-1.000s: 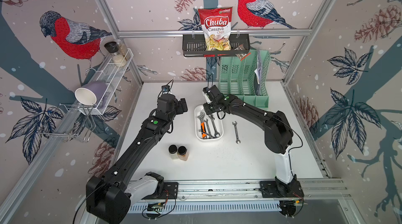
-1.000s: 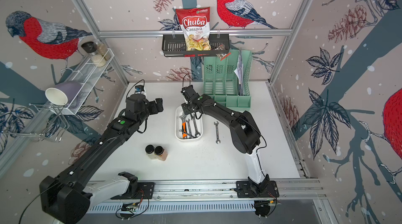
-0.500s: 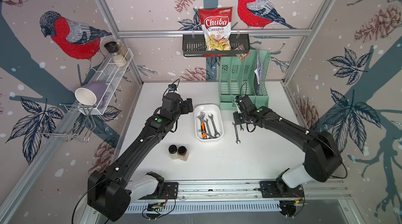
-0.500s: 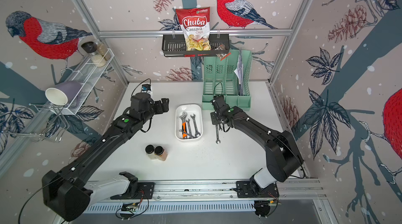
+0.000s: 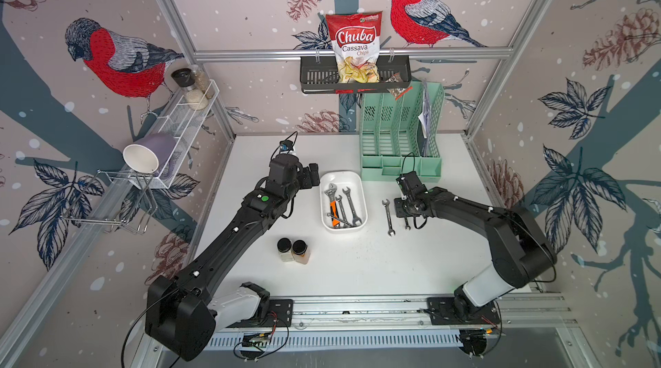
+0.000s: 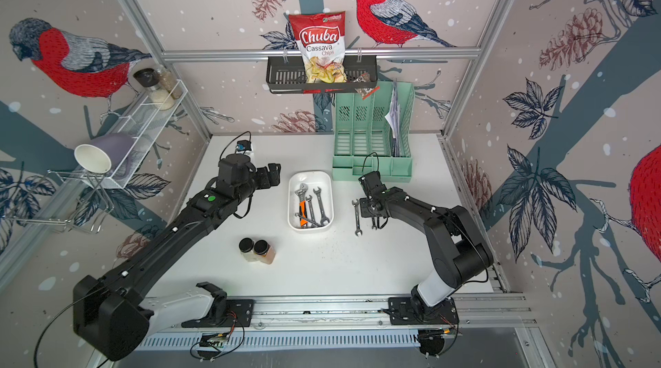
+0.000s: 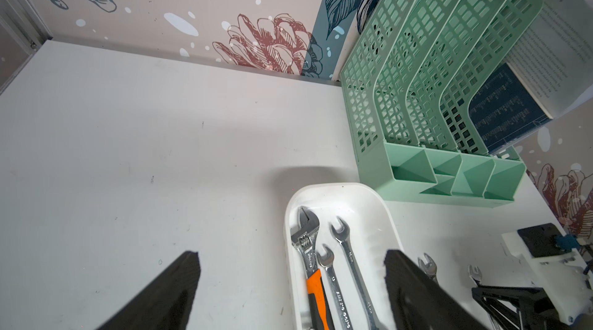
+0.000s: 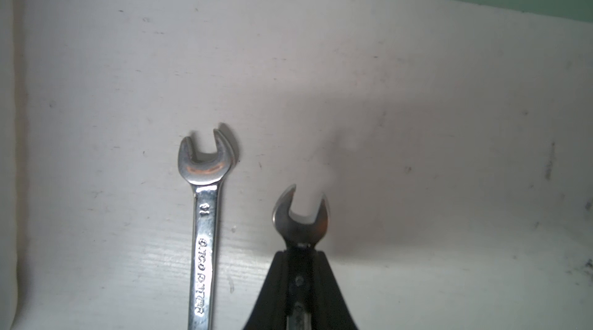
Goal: Take out the wrench from the storage box
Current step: Place the wrench at the center of the board.
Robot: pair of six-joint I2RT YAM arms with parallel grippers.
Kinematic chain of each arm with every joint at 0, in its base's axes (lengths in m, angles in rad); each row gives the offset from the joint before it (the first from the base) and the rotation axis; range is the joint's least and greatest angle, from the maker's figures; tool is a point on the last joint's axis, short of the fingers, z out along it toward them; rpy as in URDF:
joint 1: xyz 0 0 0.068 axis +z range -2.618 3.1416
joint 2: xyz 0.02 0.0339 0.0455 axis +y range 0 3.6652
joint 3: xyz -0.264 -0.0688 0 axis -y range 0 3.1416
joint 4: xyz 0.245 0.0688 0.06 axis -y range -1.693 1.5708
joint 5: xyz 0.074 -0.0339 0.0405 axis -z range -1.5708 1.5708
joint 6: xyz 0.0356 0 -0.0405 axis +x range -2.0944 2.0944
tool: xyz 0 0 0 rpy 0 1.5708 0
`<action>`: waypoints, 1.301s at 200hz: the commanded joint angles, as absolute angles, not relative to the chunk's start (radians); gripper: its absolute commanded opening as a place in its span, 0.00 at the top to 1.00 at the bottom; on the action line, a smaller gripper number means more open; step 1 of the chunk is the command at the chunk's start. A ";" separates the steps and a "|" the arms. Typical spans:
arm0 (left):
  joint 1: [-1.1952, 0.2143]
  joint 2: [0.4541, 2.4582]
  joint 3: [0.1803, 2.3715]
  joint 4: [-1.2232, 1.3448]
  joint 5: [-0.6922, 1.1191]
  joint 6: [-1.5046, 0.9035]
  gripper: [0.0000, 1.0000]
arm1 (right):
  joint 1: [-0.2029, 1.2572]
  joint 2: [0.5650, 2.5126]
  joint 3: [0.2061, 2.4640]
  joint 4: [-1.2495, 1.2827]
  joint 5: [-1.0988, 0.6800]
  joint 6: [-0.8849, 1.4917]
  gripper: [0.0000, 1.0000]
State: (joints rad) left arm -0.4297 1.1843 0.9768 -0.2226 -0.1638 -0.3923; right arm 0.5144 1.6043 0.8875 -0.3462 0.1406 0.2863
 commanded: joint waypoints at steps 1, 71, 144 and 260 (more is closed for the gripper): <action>-0.428 1.175 0.966 -0.188 -0.190 -0.379 0.06 | 0.508 1.619 0.881 -0.311 0.137 0.292 0.98; -0.422 1.169 0.963 -0.190 -0.195 -0.372 0.06 | 0.505 1.635 0.871 -0.328 0.150 0.309 0.96; -0.420 1.166 0.963 -0.193 -0.190 -0.369 0.06 | 0.506 1.633 0.844 -0.327 0.156 0.328 0.92; -0.419 1.155 0.960 -0.194 -0.196 -0.369 0.06 | 0.507 1.675 0.842 -0.321 0.155 0.343 0.87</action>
State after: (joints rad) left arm -0.4217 1.1618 0.9627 -0.2138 -0.1867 -0.3840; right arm 0.5079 1.6527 0.8452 -0.2993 0.1566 0.3214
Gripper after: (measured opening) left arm 0.940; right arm 0.163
